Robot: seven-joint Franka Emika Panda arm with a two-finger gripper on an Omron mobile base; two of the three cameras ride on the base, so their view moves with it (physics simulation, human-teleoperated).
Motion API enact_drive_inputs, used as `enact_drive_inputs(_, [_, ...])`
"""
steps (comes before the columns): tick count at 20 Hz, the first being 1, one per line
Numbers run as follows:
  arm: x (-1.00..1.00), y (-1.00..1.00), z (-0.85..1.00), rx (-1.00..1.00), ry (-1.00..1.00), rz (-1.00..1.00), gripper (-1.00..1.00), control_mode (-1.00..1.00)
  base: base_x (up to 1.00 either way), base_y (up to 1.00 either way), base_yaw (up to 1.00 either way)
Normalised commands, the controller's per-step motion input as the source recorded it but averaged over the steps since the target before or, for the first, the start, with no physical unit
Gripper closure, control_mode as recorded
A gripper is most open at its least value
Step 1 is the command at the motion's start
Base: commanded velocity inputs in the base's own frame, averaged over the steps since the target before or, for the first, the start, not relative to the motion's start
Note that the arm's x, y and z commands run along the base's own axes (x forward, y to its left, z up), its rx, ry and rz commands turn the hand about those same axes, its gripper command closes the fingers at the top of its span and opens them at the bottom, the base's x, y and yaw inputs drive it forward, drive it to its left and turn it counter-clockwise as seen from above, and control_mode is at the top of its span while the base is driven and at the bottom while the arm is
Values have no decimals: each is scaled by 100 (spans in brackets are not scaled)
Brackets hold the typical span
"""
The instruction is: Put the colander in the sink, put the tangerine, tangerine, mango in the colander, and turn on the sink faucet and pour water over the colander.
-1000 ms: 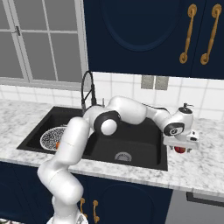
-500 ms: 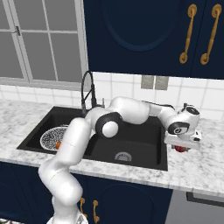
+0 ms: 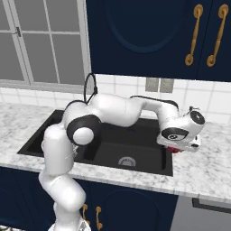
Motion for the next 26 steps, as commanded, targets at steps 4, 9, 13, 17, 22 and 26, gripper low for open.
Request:
enact_drive_inputs(4, [-66,100,68,-9,-15,0,100,-100,0,0,0])
enact_drive_inputs(9, [-44,100,100,-4,11,0,100,-100,0,0,0])
enact_drive_inputs(13, [-48,100,90,-3,24,0,100,-100,0,0,0])
enact_drive_inputs(17, [-61,100,39,-2,4,0,100,-100,0,0,0])
enact_drive_inputs(22, [-59,100,18,-4,-5,-3,100,-100,0,0,0])
enact_drive_inputs(26, [-38,100,16,-5,-6,-5,100,-100,0,0,0])
